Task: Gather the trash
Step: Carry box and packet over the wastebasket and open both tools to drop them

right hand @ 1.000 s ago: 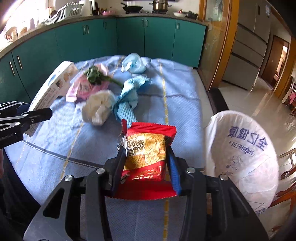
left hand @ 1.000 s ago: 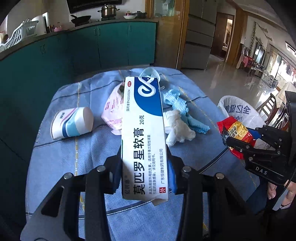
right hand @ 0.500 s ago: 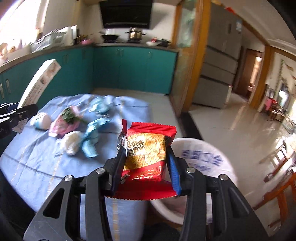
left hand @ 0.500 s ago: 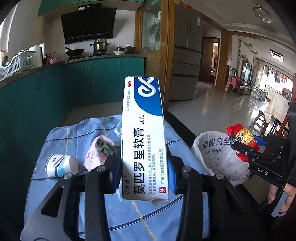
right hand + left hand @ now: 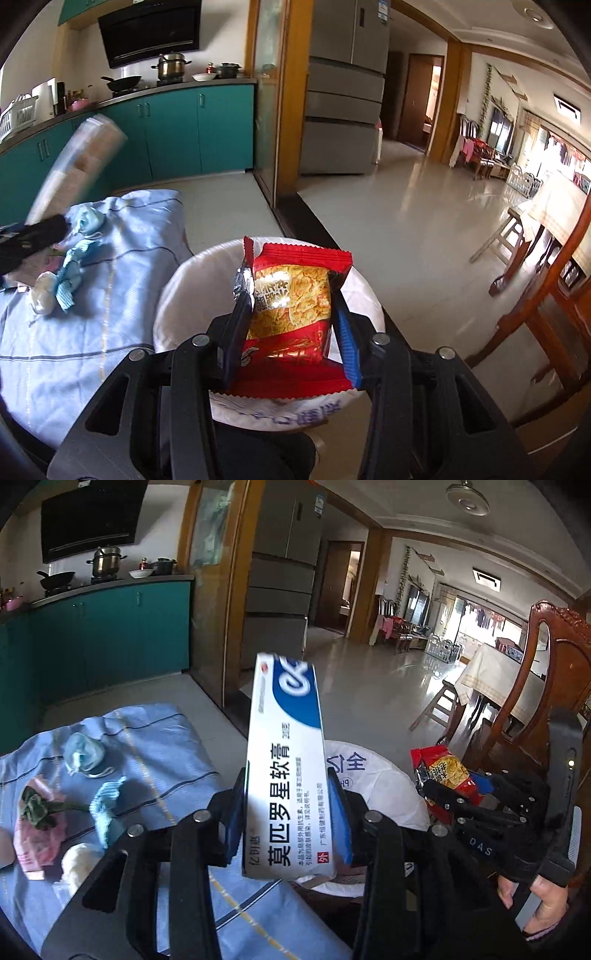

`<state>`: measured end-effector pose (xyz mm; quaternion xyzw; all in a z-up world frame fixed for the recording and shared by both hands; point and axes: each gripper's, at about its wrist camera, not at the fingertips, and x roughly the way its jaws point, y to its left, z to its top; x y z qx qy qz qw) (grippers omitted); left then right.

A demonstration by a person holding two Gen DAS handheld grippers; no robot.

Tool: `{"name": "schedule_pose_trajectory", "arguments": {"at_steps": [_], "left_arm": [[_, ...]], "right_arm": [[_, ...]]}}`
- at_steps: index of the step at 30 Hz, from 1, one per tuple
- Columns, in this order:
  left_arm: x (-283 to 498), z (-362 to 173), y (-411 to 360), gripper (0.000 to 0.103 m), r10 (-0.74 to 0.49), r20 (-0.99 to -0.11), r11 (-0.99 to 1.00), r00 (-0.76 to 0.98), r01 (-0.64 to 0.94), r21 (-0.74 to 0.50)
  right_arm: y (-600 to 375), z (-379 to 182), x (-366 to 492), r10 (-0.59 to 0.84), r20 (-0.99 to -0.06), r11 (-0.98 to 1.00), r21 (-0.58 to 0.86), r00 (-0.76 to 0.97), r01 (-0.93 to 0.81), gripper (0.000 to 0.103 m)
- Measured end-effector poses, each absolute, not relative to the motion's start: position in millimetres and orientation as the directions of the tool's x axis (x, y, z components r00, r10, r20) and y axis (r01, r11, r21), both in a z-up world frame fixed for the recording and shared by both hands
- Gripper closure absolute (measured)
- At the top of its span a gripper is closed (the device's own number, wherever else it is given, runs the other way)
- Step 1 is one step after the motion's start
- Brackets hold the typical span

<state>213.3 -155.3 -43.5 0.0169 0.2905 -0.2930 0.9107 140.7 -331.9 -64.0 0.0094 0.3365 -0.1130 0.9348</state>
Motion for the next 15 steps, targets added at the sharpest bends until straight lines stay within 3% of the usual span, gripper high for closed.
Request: {"name": "schedule_pose_trajectory", "arguments": {"at_steps": [9,11,13,15], "left_arm": [[246,-93,-228,0.066,-0.543,-0.653,0.781,0.529,0.603,-0.162],[249,-94,-224,0.058,-0.528,-0.659,0.795,0.537,0.584,-0.162],[248,-89,-214,0.058,-0.5,-0.65,0.818,0.572,0.559,-0.138],[244,-85,-201,0.046,-0.479,-0.643,0.834,0.597,0.538,-0.121]], "right_arm": [[-363,-91,140,-0.193,-0.677,0.968,-0.011,0.71,0.252,0.059],[-363,-94,142,-0.177,-0.681,0.97,0.002,0.711,0.245,0.059],[-361,-96,146,-0.164,-0.68,0.973,0.007,0.715,0.229,0.059],[-358,-98,151,-0.146,-0.683,0.977,0.014,0.716,0.213,0.059]]}}
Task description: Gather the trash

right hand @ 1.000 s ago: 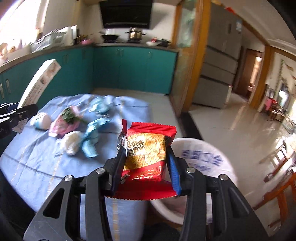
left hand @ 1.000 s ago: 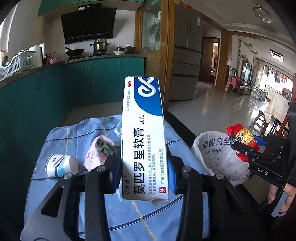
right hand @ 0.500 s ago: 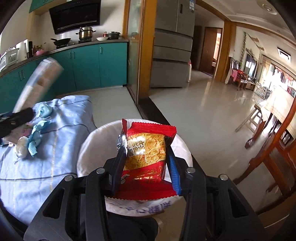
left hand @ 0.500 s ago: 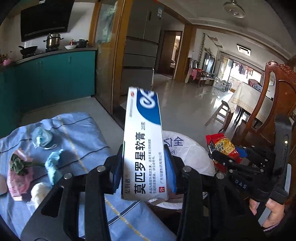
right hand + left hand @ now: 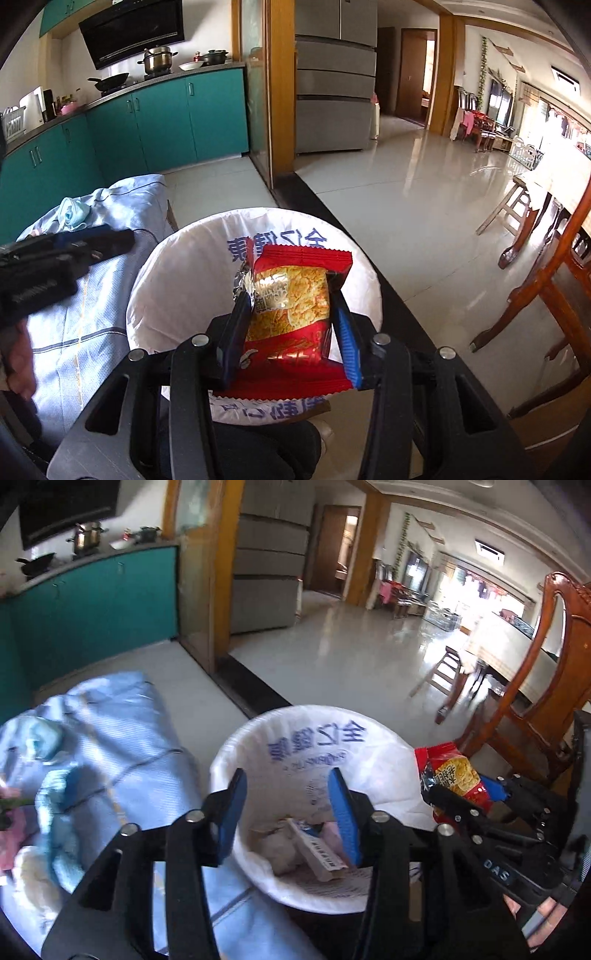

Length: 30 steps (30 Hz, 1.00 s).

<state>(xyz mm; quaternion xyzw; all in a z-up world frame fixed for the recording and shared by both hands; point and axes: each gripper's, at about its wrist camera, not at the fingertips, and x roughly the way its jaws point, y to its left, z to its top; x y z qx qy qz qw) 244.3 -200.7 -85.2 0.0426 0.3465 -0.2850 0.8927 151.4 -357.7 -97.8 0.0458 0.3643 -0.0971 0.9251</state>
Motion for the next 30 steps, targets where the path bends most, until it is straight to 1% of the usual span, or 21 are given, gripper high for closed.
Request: {"name": "schedule_pose_trajectory", "arguments": {"at_steps": [2,3,4,6,8,10,15,19,21,23,24,29,30], "left_arm": [[240,-79,-184,0.037,-0.456,-0.631,0.856,0.627,0.502,-0.12],[237,-76,-174,0.036,-0.449,-0.625,0.864,0.639,0.489,-0.12],[234,-74,-163,0.036,-0.436,-0.621,0.873,0.652,0.475,-0.114],[228,-73,-144,0.032,-0.398,-0.616,0.892,0.68,0.445,-0.085],[223,-71,-123,0.031,-0.354,-0.611,0.911,0.708,0.408,-0.056],[220,-70,-94,0.031,-0.293,-0.609,0.937,0.737,0.348,-0.03],[224,-72,-10,0.03,-0.127,-0.623,0.989,0.772,0.149,-0.016],[227,-74,60,0.03,0.004,-0.633,1.0,0.774,-0.021,-0.019],[229,-78,88,0.028,0.052,-0.64,0.997,0.766,-0.076,-0.01],[236,-84,116,0.027,0.096,-0.652,0.991,0.752,-0.133,-0.007],[241,-88,132,0.025,0.102,-0.662,0.987,0.742,-0.157,-0.024],[280,-100,185,0.022,0.058,-0.722,0.956,0.689,-0.247,-0.158],[288,-100,192,0.019,0.053,-0.727,0.947,0.684,-0.265,-0.181]], "right_arm": [[-353,-102,159,-0.135,-0.691,0.979,0.017,0.71,0.202,0.05],[-351,-103,161,-0.139,-0.693,0.978,0.014,0.707,0.207,0.04],[-349,-103,163,-0.142,-0.692,0.978,0.012,0.708,0.208,0.035],[-344,-102,165,-0.135,-0.693,0.98,0.014,0.708,0.201,0.033],[-337,-99,167,-0.127,-0.693,0.982,0.014,0.71,0.189,0.026],[-329,-96,167,-0.11,-0.687,0.986,0.017,0.718,0.168,0.022],[-292,-91,180,-0.023,-0.686,0.997,0.037,0.727,0.067,0.021],[-241,-85,194,0.087,-0.679,0.996,0.062,0.729,-0.061,0.021],[-217,-84,200,0.144,-0.677,0.989,0.076,0.722,-0.126,0.021],[-188,-83,206,0.168,-0.681,0.982,0.055,0.713,-0.18,0.021],[-174,-82,207,0.174,-0.68,0.978,0.038,0.712,-0.204,0.021],[-137,-83,210,0.207,-0.697,0.965,0.029,0.687,-0.261,0.021],[-135,-83,210,0.205,-0.701,0.964,0.026,0.683,-0.263,0.021]]}}
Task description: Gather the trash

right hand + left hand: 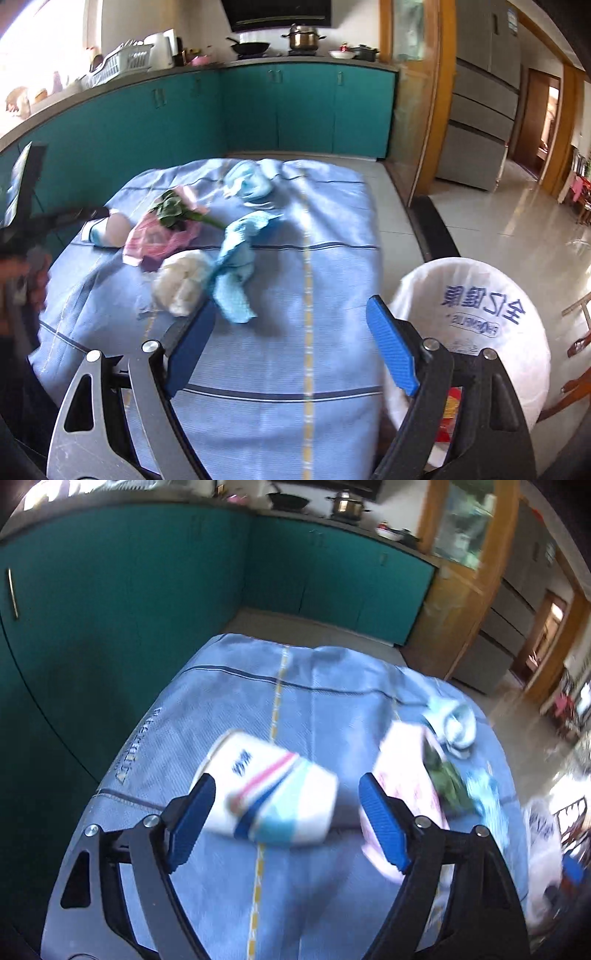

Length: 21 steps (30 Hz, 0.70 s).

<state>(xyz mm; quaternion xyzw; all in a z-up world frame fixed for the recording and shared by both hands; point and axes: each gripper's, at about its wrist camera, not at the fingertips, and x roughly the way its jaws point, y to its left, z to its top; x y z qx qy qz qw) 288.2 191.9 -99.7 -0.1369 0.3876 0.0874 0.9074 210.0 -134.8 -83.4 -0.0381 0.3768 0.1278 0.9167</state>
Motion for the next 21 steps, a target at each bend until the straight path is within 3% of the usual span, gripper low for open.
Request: {"name": "schedule_pose_trajectory", "arguments": {"at_steps": [2,6,7,8,11,21], "left_arm": [[307,-100,205,0.016,0.034,-0.731,0.933,0.681,-0.284,-0.22],[343,-117,214,0.017,0.038,-0.805,0.93,0.592,-0.316,-0.188],[345,-119,213,0.02,0.027,-0.815,0.93,0.579,-0.313,-0.191],[345,-122,213,0.029,0.014,-0.822,0.933,0.569,-0.303,-0.194],[334,-124,207,0.034,-0.009,-0.818,0.951,0.575,-0.247,-0.184],[236,-116,173,0.035,-0.106,-0.786,0.987,0.609,-0.034,-0.159]], "right_arm": [[-128,-85,209,0.204,-0.71,0.963,0.022,0.674,-0.268,0.021],[-120,-91,213,0.205,-0.73,0.963,0.033,0.652,-0.266,0.021],[-118,-91,213,0.206,-0.731,0.963,0.034,0.65,-0.267,0.021],[-116,-91,213,0.207,-0.732,0.962,0.033,0.649,-0.27,0.021],[-110,-92,212,0.203,-0.735,0.959,0.018,0.647,-0.281,0.021],[-82,-106,244,0.306,-0.734,0.933,0.107,0.606,-0.342,0.021]]}}
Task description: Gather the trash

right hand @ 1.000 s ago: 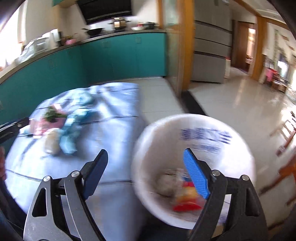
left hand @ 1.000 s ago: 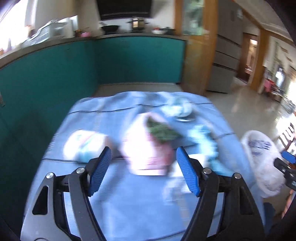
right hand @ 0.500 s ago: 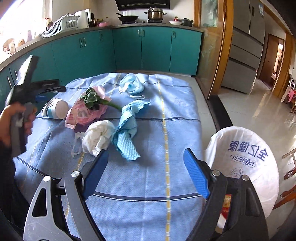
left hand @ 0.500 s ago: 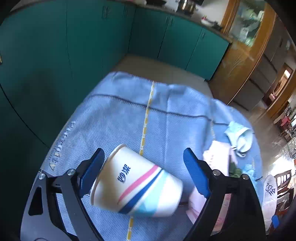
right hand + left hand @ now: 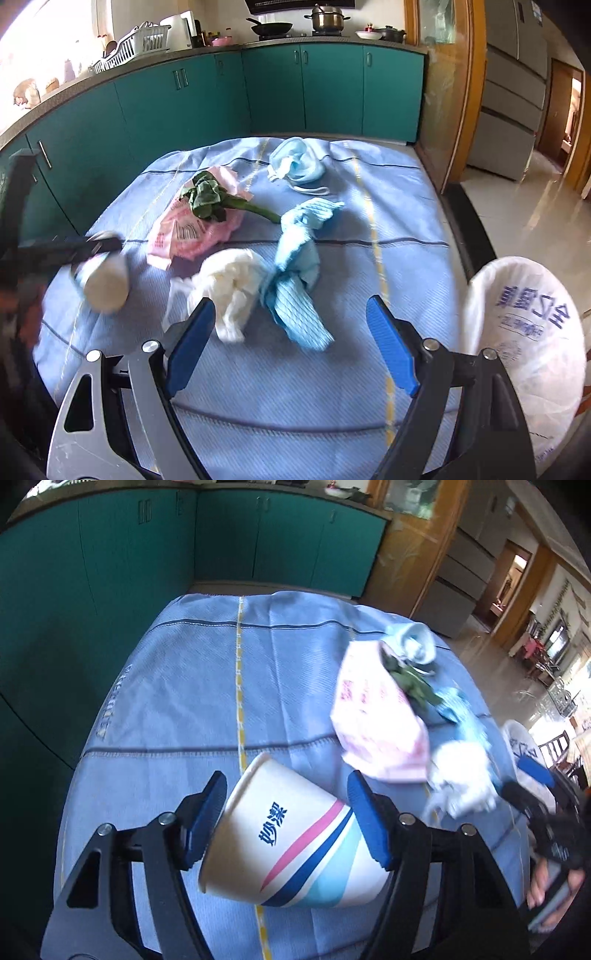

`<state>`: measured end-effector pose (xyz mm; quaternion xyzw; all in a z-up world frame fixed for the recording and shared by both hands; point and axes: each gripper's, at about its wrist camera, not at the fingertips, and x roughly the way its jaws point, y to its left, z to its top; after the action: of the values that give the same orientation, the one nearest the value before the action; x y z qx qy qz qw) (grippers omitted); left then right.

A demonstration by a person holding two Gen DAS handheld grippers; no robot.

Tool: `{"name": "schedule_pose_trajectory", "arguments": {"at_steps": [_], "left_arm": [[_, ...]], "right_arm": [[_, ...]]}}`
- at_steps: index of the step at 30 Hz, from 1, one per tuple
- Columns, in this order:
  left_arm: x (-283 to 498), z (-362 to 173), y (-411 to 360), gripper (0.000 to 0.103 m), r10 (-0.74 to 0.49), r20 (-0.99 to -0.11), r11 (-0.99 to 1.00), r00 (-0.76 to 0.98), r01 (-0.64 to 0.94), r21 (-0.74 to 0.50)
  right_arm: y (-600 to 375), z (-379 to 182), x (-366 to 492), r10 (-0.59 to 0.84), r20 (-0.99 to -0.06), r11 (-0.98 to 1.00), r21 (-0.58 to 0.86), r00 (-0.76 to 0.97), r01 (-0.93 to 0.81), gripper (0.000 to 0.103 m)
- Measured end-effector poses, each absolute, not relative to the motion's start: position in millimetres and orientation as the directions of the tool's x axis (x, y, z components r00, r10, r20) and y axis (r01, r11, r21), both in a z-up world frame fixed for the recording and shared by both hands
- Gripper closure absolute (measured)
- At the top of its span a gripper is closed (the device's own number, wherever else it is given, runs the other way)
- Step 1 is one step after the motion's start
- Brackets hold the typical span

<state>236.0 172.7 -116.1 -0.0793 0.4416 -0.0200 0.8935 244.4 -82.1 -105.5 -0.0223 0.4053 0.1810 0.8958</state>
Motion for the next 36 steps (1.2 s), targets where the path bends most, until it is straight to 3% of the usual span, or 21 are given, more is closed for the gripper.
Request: {"name": "schedule_pose_trajectory", "arguments": {"at_steps": [6,8,11,13,18,19,22,23,27,32,36], "left_arm": [[202,-102,178,0.027,-0.123,-0.746,0.982,0.655,-0.028,-0.186],[197,-101,182,0.026,-0.123,-0.742,0.981,0.66,-0.034,-0.192],[191,-99,189,0.026,-0.12,-0.738,0.979,0.664,-0.044,-0.199],[194,-103,196,0.026,-0.125,-0.737,0.975,0.664,-0.054,-0.214],[202,-117,196,0.025,-0.158,-0.755,0.97,0.637,-0.045,-0.241],[202,-119,194,0.025,-0.162,-0.757,0.97,0.633,-0.038,-0.239],[198,-118,187,0.025,-0.207,-0.75,0.964,0.628,-0.001,-0.267],[196,-117,183,0.025,-0.216,-0.755,0.965,0.619,0.018,-0.261],[180,-116,162,0.025,-0.232,-0.779,0.972,0.583,0.104,-0.212],[159,-118,152,0.021,-0.288,-0.777,0.958,0.559,0.165,-0.236],[149,-119,160,0.016,-0.231,-0.788,0.973,0.57,0.13,-0.192]], "right_arm": [[-28,-111,256,0.339,-0.738,0.89,0.05,0.584,-0.454,0.023],[-18,-123,262,0.328,-0.779,0.885,0.055,0.534,-0.463,0.058],[-19,-120,253,0.35,-0.775,0.873,0.064,0.527,-0.484,0.069],[-23,-113,238,0.393,-0.772,0.851,0.1,0.499,-0.515,0.071],[-39,-113,200,0.321,-0.802,0.863,0.028,0.504,-0.505,0.07],[-44,-113,195,0.305,-0.805,0.871,0.019,0.51,-0.491,0.067],[-58,-114,182,0.254,-0.805,0.898,-0.01,0.537,-0.44,0.043],[-62,-114,180,0.241,-0.804,0.905,-0.016,0.544,-0.425,0.04],[-70,-116,179,0.226,-0.807,0.916,-0.015,0.545,-0.401,0.039],[-67,-115,177,0.226,-0.805,0.915,-0.019,0.549,-0.403,0.037],[-61,-116,174,0.212,-0.801,0.912,-0.043,0.56,-0.407,0.032]]}}
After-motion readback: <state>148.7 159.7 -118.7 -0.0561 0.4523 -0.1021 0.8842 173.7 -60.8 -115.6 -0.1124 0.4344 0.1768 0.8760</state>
